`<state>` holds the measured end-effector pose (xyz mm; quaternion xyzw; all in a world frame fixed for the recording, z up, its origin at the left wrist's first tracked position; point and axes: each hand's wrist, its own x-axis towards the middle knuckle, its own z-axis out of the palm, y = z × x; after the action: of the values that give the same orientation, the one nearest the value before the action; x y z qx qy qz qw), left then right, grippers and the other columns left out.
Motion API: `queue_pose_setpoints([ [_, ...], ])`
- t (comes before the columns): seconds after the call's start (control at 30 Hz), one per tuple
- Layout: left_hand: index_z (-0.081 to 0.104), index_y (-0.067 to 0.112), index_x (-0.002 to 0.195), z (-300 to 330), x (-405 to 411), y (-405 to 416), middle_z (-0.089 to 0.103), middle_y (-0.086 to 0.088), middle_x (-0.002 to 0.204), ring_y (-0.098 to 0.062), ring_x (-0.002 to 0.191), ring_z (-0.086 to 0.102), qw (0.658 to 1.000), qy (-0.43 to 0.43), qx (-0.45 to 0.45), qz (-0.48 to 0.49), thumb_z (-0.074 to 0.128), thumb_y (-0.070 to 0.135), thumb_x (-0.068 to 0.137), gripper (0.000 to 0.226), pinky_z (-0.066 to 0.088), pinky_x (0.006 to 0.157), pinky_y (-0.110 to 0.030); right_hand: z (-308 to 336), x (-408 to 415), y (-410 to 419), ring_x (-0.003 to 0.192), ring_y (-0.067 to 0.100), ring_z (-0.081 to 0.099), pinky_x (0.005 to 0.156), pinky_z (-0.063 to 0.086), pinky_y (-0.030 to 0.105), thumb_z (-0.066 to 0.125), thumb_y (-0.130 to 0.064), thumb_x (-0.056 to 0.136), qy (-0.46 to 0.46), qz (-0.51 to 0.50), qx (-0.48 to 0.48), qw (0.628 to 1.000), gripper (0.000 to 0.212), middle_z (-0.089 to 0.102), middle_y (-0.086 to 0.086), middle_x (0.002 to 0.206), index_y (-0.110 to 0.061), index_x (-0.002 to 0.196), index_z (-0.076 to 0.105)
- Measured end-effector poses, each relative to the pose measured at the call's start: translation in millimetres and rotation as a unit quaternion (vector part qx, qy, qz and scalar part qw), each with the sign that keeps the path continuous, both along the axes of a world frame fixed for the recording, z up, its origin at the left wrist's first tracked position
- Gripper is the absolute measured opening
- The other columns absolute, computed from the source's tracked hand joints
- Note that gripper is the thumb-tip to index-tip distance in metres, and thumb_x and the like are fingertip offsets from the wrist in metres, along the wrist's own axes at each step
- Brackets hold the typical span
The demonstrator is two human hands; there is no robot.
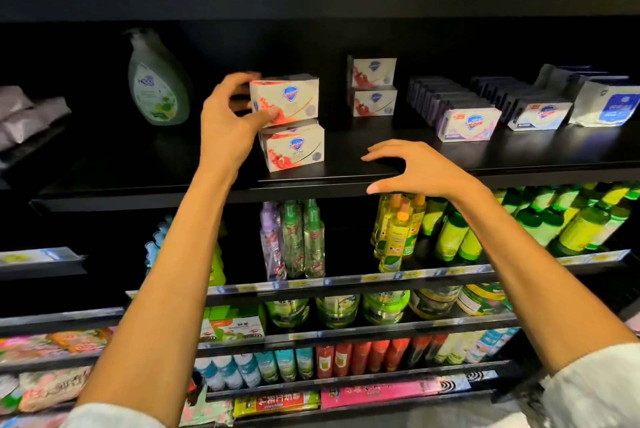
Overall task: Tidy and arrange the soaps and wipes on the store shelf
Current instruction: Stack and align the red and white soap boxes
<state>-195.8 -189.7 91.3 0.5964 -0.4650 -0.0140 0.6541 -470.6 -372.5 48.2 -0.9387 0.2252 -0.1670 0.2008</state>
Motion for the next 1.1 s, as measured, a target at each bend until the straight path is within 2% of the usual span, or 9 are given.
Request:
queue_pose_setpoints([
  [0.07, 0.068, 0.023, 0.125, -4.2, 6.3, -6.1, 0.064, -0.004, 0.124, -0.012, 0.104, 0.067, 0.999, -0.021, 0.024, 0.018, 0.088, 0.012, 0.076, 0.054, 0.057, 0.085, -0.024, -0.1, -0.2, -1.2, 0.140, 0.003, 0.045, 0.117, 0.032, 0.026, 0.085, -0.056, 0.076, -0.001, -0.003, 0.002, 1.000, 0.064, 0.054, -0.014, 0.149, -0.039, 0.135, 0.067],
  [0.23, 0.066, 0.017, 0.126, -12.8, 10.2, -15.1, 0.063, -0.006, 0.122, -0.009, 0.101, 0.064, 0.998, -0.035, 0.033, 0.032, 0.086, 0.009, 0.079, 0.051, 0.058, 0.083, -0.022, -0.6, 0.0, -2.1, 0.139, 0.003, 0.046, 0.118, 0.033, 0.028, 0.085, -0.056, 0.076, 0.000, -0.001, 0.002, 1.000, 0.064, 0.054, -0.014, 0.149, -0.038, 0.135, 0.067],
  [0.37, 0.067, 0.018, 0.126, -14.0, 11.3, -17.8, 0.059, -0.006, 0.119, -0.012, 0.103, 0.065, 0.996, -0.054, 0.046, 0.058, 0.084, 0.008, 0.083, 0.048, 0.056, 0.079, -0.014, 0.3, -0.2, -2.3, 0.138, 0.002, 0.046, 0.115, 0.032, 0.024, 0.085, -0.055, 0.076, -0.003, 0.000, 0.006, 1.000, 0.064, 0.055, -0.013, 0.148, -0.037, 0.135, 0.067],
  [0.63, 0.065, 0.022, 0.132, -16.5, 12.1, -19.6, 0.049, -0.003, 0.123, -0.015, 0.114, 0.061, 0.994, -0.047, 0.062, 0.075, 0.084, 0.015, 0.085, 0.051, 0.059, 0.094, -0.029, 1.1, -1.0, -1.6, 0.137, 0.001, 0.046, 0.112, 0.031, 0.023, 0.086, -0.055, 0.075, -0.007, -0.002, 0.012, 1.000, 0.063, 0.055, -0.016, 0.147, -0.039, 0.133, 0.068],
  [0.7, 0.061, 0.024, 0.136, -17.7, 10.2, -16.8, 0.049, -0.001, 0.123, -0.013, 0.115, 0.059, 0.994, -0.048, 0.061, 0.075, 0.085, 0.017, 0.085, 0.056, 0.056, 0.094, -0.023, 1.6, -1.0, -1.0, 0.137, 0.000, 0.046, 0.111, 0.031, 0.022, 0.085, -0.054, 0.076, -0.003, -0.001, 0.011, 1.000, 0.062, 0.055, -0.016, 0.147, -0.039, 0.134, 0.067],
  [0.8, 0.056, 0.026, 0.141, -20.7, 2.8, -6.2, 0.046, 0.003, 0.125, -0.009, 0.115, 0.055, 0.991, -0.075, 0.036, 0.102, 0.084, 0.020, 0.085, 0.063, 0.048, 0.086, -0.010, 2.9, -1.3, 0.2, 0.136, 0.000, 0.047, 0.111, 0.031, 0.021, 0.083, -0.053, 0.079, 0.004, 0.002, 0.014, 1.000, 0.058, 0.056, -0.016, 0.146, -0.039, 0.133, 0.068],
  [0.9, 0.060, 0.024, 0.136, -26.8, -14.8, 10.5, 0.049, 0.002, 0.123, -0.014, 0.113, 0.055, 0.983, -0.130, -0.011, 0.126, 0.076, 0.023, 0.091, 0.048, 0.049, 0.086, -0.020, 7.9, -1.6, 2.5, 0.127, -0.005, 0.055, 0.107, 0.036, 0.018, 0.077, -0.051, 0.087, -0.035, -0.007, 0.046, 0.998, 0.040, 0.064, -0.020, 0.134, -0.038, 0.124, 0.073],
  [1.0, 0.067, 0.014, 0.125, -36.6, -41.3, 21.2, 0.056, -0.005, 0.116, -0.022, 0.108, 0.059, 0.974, -0.202, -0.035, 0.101, 0.074, 0.022, 0.094, 0.032, 0.052, 0.091, -0.036, 10.9, -0.4, -1.5, 0.113, -0.011, 0.061, 0.102, 0.044, 0.019, 0.070, -0.047, 0.095, -0.101, -0.041, 0.092, 0.990, 0.026, 0.071, -0.025, 0.117, -0.036, 0.117, 0.076],
  [1.1, 0.069, 0.012, 0.120, -47.5, -73.0, 20.1, 0.063, -0.002, 0.113, -0.016, 0.106, 0.061, 0.966, -0.257, 0.013, 0.021, 0.070, 0.025, 0.098, 0.026, 0.051, 0.091, -0.033, 12.6, 8.1, -13.8, 0.110, -0.002, 0.066, 0.103, 0.049, 0.026, 0.075, -0.039, 0.093, -0.170, -0.098, 0.115, 0.974, 0.020, 0.074, -0.018, 0.113, -0.033, 0.112, 0.078],
])
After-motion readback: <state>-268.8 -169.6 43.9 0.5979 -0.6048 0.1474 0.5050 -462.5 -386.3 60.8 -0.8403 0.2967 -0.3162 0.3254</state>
